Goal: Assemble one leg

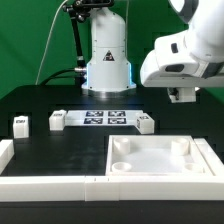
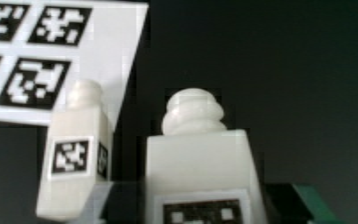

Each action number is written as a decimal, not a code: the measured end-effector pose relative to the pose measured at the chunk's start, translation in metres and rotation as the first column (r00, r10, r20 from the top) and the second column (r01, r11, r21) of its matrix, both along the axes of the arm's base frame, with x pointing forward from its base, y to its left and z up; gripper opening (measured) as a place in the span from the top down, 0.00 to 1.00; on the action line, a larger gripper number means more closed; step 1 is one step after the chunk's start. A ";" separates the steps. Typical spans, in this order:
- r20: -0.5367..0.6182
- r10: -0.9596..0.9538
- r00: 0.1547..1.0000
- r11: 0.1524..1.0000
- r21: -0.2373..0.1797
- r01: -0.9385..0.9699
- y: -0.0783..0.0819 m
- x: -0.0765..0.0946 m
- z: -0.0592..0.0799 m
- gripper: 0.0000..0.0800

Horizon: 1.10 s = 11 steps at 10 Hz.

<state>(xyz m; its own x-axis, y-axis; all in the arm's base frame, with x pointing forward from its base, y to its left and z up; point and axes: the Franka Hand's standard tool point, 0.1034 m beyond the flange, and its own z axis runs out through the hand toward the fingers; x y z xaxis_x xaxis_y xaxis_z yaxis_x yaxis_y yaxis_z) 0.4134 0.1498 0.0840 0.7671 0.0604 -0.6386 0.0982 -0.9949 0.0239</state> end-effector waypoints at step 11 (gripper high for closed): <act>0.757 -0.012 0.654 0.978 0.145 -0.149 -0.007 0.053 0.015 0.64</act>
Offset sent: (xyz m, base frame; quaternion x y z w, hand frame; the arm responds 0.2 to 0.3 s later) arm 0.0350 -0.0228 0.0224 -0.0179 0.2343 -0.0621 0.9700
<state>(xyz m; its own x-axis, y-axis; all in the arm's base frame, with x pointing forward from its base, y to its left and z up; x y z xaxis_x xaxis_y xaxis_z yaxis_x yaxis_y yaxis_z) 0.4664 0.1424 0.0992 0.9663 0.1820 0.1821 0.1946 -0.9794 -0.0543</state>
